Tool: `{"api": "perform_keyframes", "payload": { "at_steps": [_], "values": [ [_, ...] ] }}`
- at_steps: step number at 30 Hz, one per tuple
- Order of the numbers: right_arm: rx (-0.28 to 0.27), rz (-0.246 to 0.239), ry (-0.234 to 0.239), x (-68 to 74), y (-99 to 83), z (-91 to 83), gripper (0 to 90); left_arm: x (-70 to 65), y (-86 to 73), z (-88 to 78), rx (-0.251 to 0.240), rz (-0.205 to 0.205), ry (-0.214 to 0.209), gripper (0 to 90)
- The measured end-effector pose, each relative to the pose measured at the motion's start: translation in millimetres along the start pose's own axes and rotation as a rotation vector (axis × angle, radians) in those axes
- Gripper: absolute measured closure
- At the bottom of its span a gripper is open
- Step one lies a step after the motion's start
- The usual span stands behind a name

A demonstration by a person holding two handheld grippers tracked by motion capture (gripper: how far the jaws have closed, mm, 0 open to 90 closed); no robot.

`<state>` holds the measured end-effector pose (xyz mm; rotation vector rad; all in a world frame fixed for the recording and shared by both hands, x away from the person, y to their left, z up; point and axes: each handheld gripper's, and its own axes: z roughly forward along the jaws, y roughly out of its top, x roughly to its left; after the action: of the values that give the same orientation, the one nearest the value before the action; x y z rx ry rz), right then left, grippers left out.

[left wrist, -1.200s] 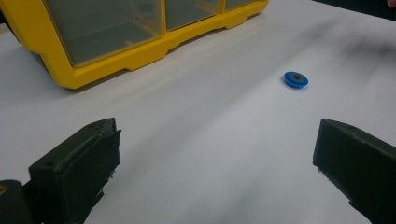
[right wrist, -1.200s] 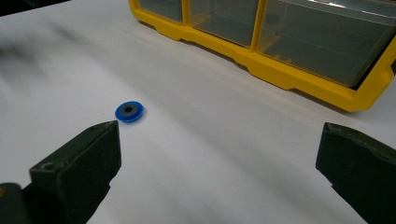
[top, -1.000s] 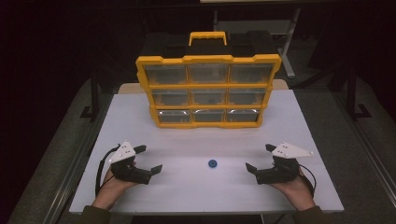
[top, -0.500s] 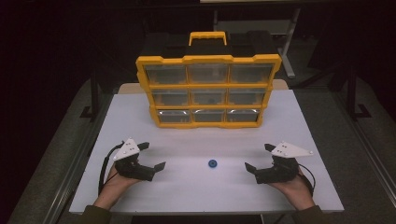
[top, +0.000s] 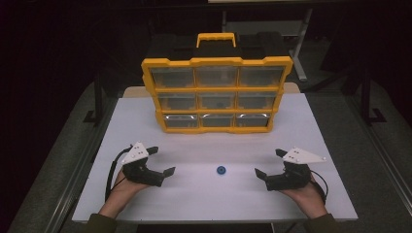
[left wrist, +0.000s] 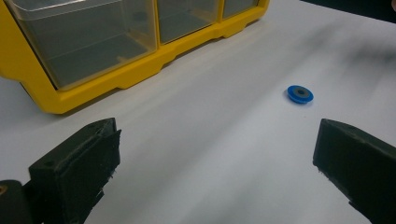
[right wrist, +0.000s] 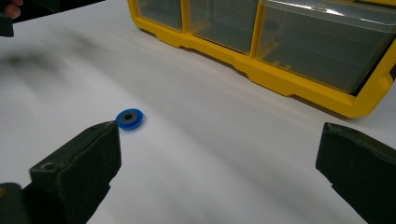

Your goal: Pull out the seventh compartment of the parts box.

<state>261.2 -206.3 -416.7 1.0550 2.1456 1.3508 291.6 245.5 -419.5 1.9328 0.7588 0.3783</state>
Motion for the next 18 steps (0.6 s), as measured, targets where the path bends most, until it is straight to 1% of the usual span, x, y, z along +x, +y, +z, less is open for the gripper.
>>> {"api": "perform_keyframes", "payload": {
  "at_steps": [6,9,11,14,18],
  "values": [
    [0.004,-0.002,-0.001,0.5,0.0,0.5,0.0,0.3,1.0,1.4,-0.006,-0.004,0.001,0.0],
    [0.001,-0.004,-0.004,0.0,-0.2,-0.4,0.0,0.2,2.6,4.0,-0.001,0.004,-0.001,0.0],
    [0.001,-0.004,-0.005,-0.2,0.0,0.2,0.0,0.5,3.3,6.2,-0.008,0.008,-0.008,0.0],
    [0.004,-0.012,-0.006,-0.4,-0.5,0.5,0.0,0.8,4.9,8.1,-0.014,0.008,-0.008,0.0],
    [0.001,-0.008,-0.007,-0.1,-0.9,-0.3,0.0,0.2,6.4,9.5,-0.011,0.011,-0.006,0.0]
  ]
}}
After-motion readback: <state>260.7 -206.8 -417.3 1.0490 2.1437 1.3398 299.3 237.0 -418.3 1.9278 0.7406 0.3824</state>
